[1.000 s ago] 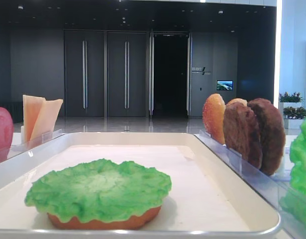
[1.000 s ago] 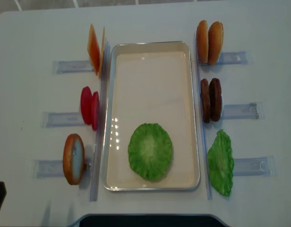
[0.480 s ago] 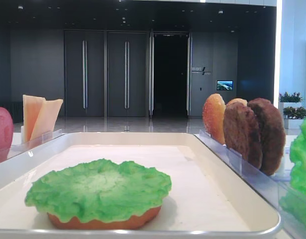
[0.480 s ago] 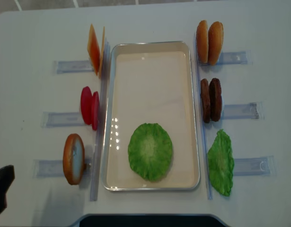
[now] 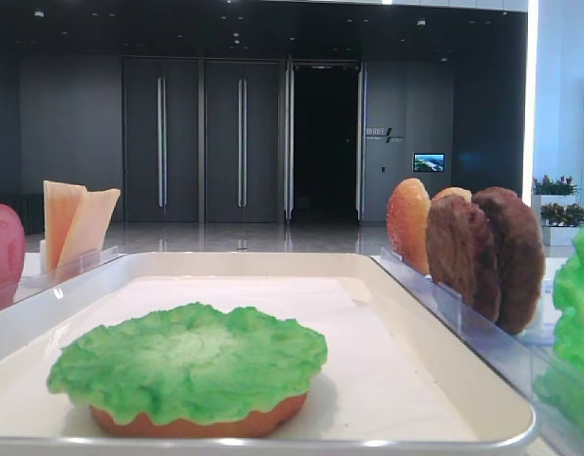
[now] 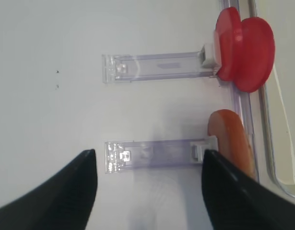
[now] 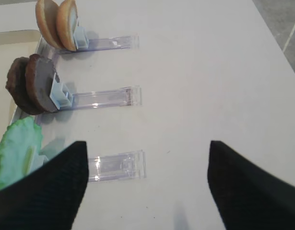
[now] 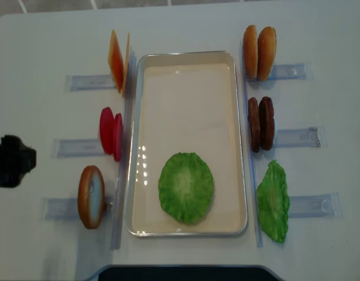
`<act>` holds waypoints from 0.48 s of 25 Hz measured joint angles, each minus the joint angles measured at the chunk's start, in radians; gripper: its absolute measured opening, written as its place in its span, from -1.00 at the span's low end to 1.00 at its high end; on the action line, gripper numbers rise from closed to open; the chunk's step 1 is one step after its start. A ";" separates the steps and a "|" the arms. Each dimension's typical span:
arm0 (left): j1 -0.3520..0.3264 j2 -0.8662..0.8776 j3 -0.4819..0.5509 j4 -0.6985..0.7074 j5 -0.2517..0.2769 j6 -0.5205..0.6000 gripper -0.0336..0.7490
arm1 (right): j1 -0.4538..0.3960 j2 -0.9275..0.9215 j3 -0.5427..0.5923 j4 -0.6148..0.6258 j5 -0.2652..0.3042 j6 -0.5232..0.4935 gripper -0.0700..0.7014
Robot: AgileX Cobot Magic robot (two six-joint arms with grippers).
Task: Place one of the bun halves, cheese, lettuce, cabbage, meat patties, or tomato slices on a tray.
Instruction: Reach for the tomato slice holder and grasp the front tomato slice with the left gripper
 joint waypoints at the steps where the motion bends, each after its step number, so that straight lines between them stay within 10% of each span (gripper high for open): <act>1: 0.000 0.045 -0.023 0.000 -0.001 0.000 0.41 | 0.000 0.000 0.000 0.000 0.000 0.000 0.54; 12: 0.000 0.478 -0.269 -0.020 0.024 -0.001 0.41 | 0.000 0.000 0.000 0.000 0.000 0.000 0.54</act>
